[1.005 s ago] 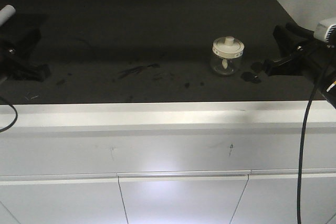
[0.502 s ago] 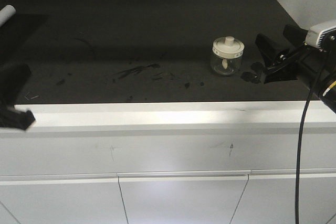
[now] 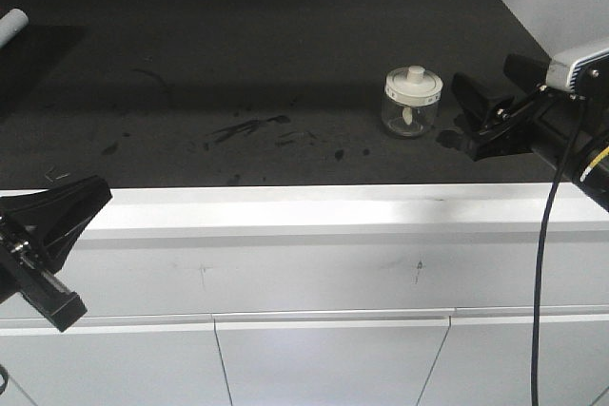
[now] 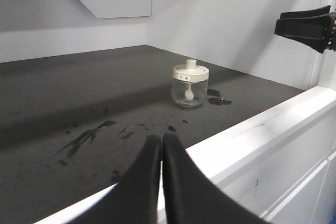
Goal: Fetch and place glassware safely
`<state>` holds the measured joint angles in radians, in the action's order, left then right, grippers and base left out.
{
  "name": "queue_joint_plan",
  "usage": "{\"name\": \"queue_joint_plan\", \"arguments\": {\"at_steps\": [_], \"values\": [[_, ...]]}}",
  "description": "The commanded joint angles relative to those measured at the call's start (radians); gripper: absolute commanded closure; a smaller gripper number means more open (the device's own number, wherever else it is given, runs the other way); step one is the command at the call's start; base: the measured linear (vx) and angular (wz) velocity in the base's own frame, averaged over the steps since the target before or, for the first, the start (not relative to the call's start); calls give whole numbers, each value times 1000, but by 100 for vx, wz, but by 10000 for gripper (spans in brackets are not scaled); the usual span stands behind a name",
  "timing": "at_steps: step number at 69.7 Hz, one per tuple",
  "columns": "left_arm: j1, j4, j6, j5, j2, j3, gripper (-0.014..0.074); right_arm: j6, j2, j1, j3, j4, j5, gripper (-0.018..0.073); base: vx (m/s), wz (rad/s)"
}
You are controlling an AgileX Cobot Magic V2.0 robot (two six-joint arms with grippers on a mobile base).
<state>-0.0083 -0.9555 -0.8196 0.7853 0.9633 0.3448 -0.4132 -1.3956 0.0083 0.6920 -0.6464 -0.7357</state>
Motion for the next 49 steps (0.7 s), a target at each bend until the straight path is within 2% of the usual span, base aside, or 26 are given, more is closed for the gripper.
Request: {"name": "queue_joint_plan", "arguments": {"at_steps": [1,11,29,49], "values": [[-8,39,-12,64,-12,25,597,-9,30,-3,29,-5,-58,25,0,0],[-7,40,-11,64,-12,25,597,-15,30,-3,29,-5,-55,-32,0,0],[-7,40,-11,64,-12,25,597,-19,27,-3,36,-1,8,-34,0,0],[-7,40,-11,64,-12,25,597,-73,-123,-3,214,-1,44,-34,0,0]]}}
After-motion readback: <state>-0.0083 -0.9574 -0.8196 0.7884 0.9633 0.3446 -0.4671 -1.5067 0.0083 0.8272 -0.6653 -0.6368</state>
